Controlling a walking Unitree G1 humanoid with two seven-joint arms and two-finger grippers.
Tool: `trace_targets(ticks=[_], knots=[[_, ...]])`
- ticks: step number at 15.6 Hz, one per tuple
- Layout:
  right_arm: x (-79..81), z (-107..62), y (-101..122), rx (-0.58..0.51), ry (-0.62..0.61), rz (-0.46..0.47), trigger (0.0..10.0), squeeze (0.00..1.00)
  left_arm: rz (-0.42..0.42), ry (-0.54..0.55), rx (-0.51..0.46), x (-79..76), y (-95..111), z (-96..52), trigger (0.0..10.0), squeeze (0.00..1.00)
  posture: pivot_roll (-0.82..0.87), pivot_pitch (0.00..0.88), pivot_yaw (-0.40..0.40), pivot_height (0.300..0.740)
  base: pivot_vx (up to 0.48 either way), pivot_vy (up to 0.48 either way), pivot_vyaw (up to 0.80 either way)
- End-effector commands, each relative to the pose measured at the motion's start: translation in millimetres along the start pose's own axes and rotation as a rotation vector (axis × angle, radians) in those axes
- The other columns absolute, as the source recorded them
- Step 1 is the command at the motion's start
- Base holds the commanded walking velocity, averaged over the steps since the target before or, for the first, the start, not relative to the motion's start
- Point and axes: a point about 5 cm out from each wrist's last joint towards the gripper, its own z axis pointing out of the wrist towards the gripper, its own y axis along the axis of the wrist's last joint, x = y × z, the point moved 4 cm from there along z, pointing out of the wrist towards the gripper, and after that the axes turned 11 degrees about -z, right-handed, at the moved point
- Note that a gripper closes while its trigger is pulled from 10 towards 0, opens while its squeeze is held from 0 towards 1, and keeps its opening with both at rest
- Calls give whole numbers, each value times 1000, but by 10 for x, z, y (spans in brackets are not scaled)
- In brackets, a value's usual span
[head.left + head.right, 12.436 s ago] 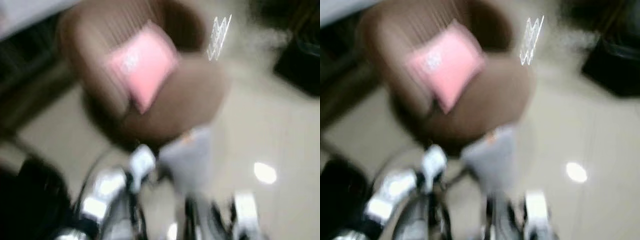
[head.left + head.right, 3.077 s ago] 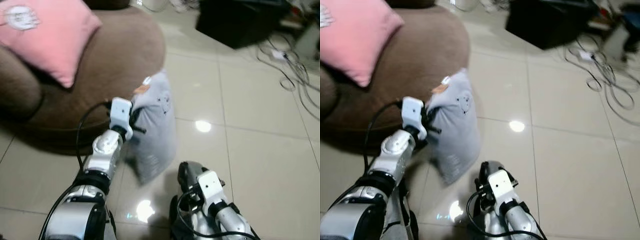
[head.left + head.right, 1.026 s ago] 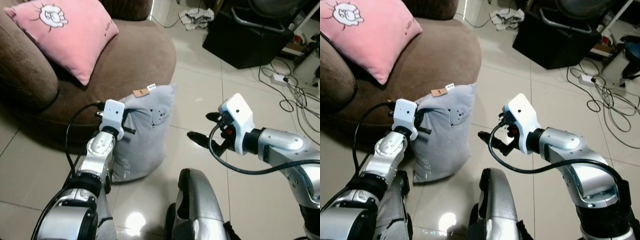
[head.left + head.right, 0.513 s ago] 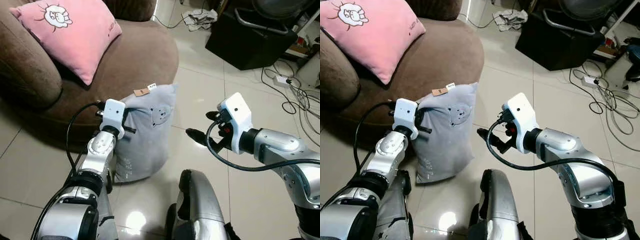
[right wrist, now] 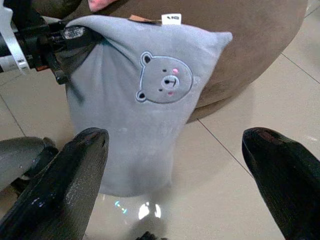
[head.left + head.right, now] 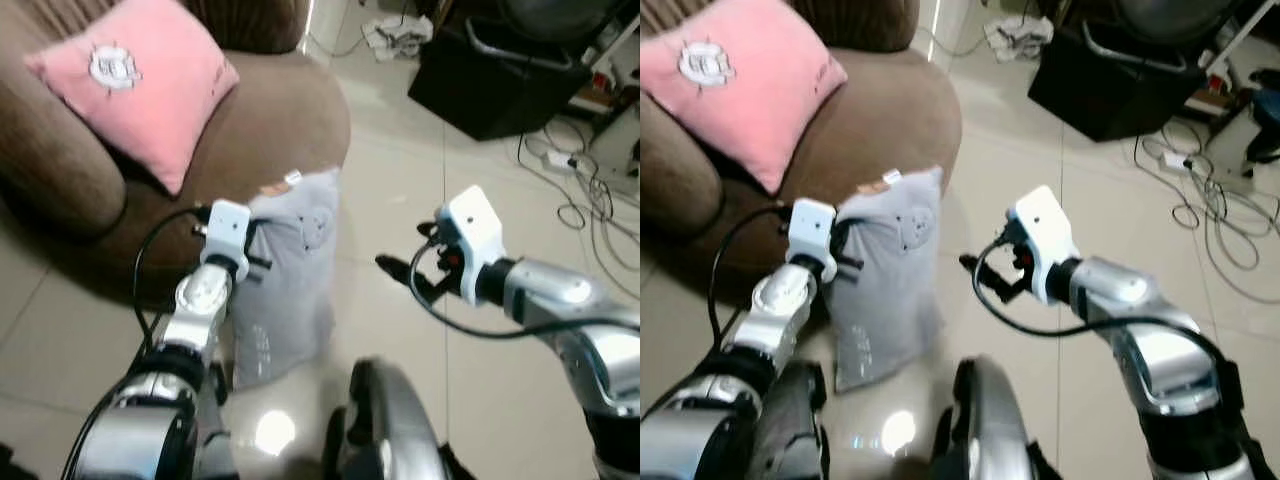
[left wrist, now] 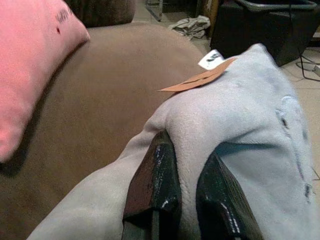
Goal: Move the pillow to the sofa from floor
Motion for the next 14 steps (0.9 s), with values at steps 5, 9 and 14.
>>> trace_targets(ticks=[5, 9, 14], knots=[[-23, 25, -56, 10, -21, -1, 10000, 0, -19, -4, -70, -21, 158, 44, 0, 0, 54, 159, -186, 713, 0, 0, 0], [-26, 51, -101, 22, -34, -5, 10000, 0, -26, -3, -74, -24, 162, 41, 0, 0, 54, 161, -190, 740, 0, 0, 0], [-34, 85, -174, 42, -61, 5, 10000, 0, -27, -2, -70, -16, 147, 31, 0, 0, 55, 168, -188, 740, 0, 0, 0]])
